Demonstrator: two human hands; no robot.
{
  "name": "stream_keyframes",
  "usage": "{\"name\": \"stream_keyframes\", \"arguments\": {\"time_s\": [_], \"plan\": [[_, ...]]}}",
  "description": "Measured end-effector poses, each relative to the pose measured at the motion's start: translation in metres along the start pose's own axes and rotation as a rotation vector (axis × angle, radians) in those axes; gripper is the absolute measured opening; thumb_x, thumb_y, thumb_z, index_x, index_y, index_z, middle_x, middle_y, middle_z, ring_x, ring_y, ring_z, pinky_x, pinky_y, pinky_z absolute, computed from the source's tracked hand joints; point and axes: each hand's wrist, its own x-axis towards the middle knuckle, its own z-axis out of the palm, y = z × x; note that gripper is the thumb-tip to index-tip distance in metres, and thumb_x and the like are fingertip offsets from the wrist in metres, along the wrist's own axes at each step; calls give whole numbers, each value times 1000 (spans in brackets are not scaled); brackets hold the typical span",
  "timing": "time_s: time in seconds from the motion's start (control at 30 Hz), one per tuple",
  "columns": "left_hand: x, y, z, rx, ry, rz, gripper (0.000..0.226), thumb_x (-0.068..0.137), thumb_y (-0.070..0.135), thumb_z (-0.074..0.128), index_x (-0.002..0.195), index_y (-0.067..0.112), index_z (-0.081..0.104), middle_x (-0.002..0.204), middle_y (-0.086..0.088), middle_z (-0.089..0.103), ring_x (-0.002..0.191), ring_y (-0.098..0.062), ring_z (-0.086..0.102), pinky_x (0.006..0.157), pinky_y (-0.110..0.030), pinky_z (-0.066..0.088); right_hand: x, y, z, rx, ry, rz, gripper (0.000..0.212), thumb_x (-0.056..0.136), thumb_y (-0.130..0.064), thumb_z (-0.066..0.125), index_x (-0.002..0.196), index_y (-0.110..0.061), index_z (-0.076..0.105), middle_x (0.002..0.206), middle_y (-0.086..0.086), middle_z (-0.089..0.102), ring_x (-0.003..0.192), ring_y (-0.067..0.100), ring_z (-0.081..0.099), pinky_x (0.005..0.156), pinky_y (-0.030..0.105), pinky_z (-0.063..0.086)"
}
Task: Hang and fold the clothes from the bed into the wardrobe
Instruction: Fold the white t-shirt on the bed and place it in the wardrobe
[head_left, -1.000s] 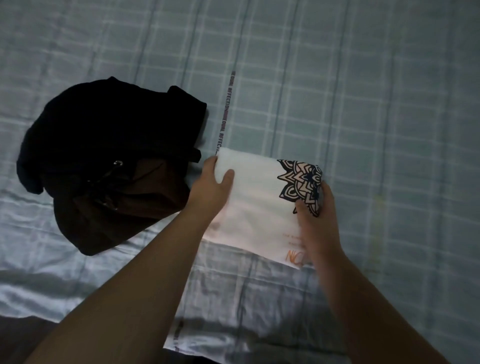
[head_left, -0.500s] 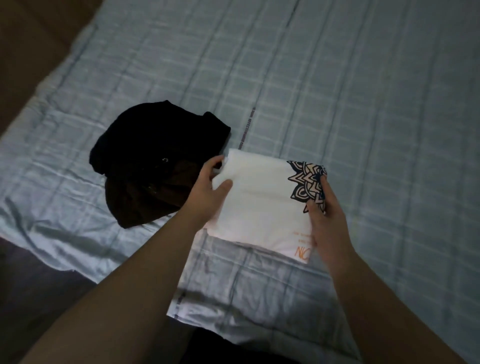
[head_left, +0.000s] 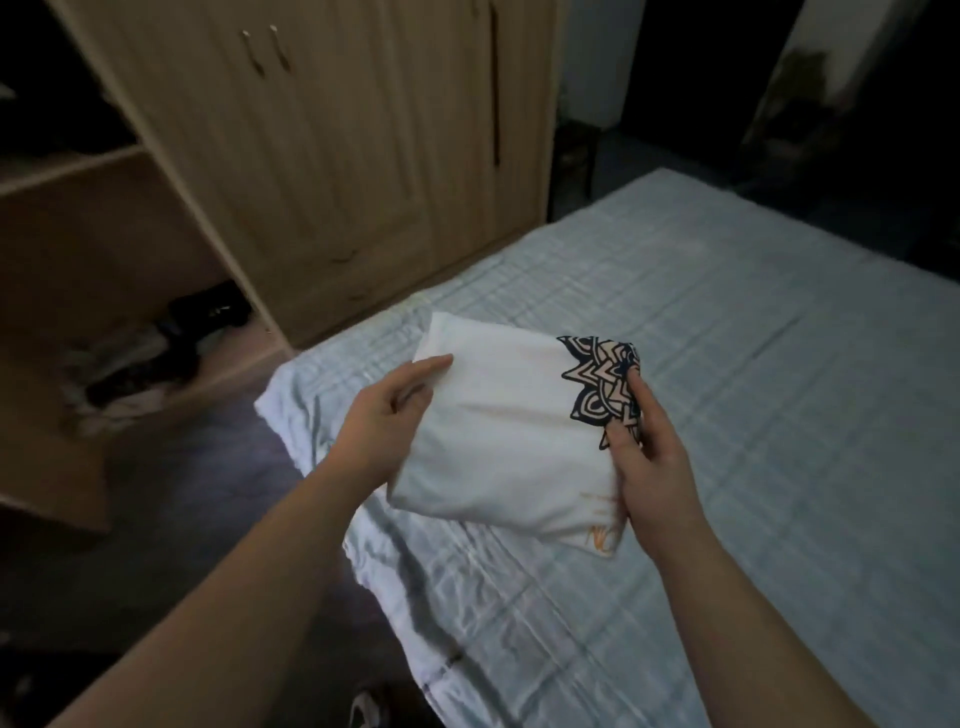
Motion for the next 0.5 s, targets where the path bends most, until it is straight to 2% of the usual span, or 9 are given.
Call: {"name": "stream_keyframes", "arguments": {"time_s": [0.13,0.2,0.3,0.33,0.43,0.5], "plan": [[-2,-4,-109,1,187,-56,43,100,16,53,108,56,66,107,36,61,98,14,59,78,-7,45,30,-21,109,-32,-210,-63,54,98,-8,58,141,-40,51,144,-10,54,135,10,49,116,40,36],[-7,-13,-164,-34,292,-60,44,100,15,54,107,57,65,108,33,62,97,12,60,75,-8,47,38,-28,173,-27,-292,-82,54,98,-4,56,140,-38,51,142,-15,55,133,3,49,116,34,36],[-14,-34,-251,-54,417,-78,43,100,17,55,112,57,64,122,17,63,104,1,62,87,-19,52,44,-32,277,-35,-415,-124,52,98,-3,56,140,-33,51,138,-21,56,130,-2,50,113,26,37],[-15,-43,-282,-70,466,-86,43,100,17,56,111,58,64,120,13,65,100,-3,64,85,-23,54,46,-31,313,-42,-458,-130,52,98,-4,56,141,-32,51,137,-21,57,129,-1,51,112,25,38],[-18,-75,-373,-89,601,-118,38,99,19,57,110,55,66,96,2,69,77,-16,62,69,-31,54,49,-26,424,-46,-566,-131,52,98,-5,58,141,-33,52,135,-20,59,127,0,54,110,24,40],[-18,-91,-433,-95,673,-119,34,99,21,57,113,51,66,92,5,64,81,-21,58,72,-40,55,48,-26,500,-35,-613,-158,52,97,-5,58,140,-35,53,136,-20,59,128,-1,52,110,23,40]]}}
